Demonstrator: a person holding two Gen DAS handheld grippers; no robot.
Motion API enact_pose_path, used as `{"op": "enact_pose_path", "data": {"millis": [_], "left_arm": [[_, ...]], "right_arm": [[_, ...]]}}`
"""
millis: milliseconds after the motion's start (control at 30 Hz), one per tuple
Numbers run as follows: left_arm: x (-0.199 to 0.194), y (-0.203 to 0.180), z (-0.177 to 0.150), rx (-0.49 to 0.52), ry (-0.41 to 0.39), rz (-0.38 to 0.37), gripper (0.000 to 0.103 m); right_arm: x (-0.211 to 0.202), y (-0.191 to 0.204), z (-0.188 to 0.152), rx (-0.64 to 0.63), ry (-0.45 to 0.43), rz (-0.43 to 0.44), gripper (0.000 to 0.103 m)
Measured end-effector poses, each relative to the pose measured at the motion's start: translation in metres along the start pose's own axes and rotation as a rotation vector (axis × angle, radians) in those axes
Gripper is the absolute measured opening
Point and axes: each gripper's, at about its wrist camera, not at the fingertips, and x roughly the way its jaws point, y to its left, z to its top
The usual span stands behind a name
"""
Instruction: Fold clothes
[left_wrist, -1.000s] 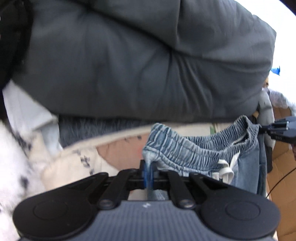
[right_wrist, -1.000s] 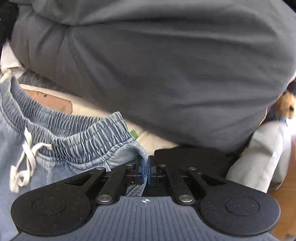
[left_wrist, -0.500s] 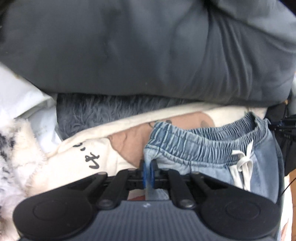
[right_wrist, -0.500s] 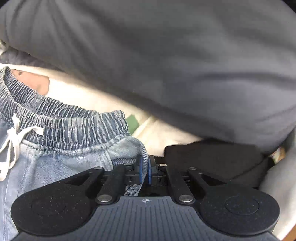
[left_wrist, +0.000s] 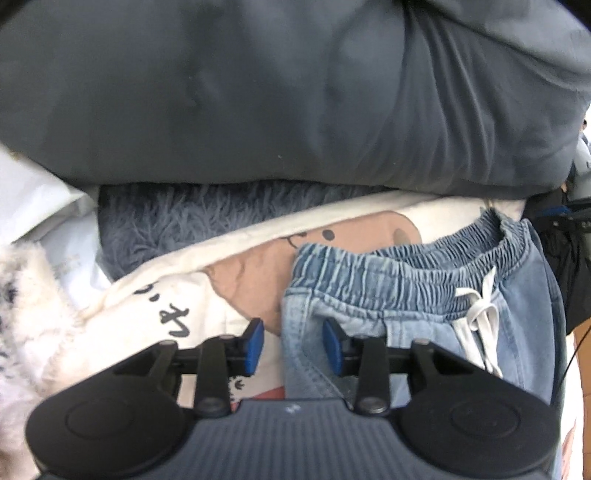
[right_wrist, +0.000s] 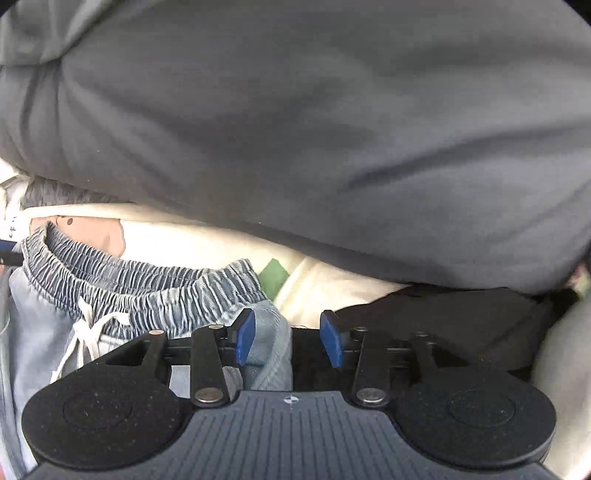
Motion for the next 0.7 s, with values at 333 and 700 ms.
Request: {"op": "enact_pose_path", "data": {"millis": [333,700], "left_arm": [[0.018,0.001,0.000,0.038,0.027,-0.021,0.040],[0.027,-0.008,0.003,0.071,0.030,-0.017,0.033]], "right_arm": [[0.044,0.009,0.003,-0.108,0.134,0.017,0.046],[0.064,0.031,-0.008,-0.205,0.123,-0.025,0.034]]}}
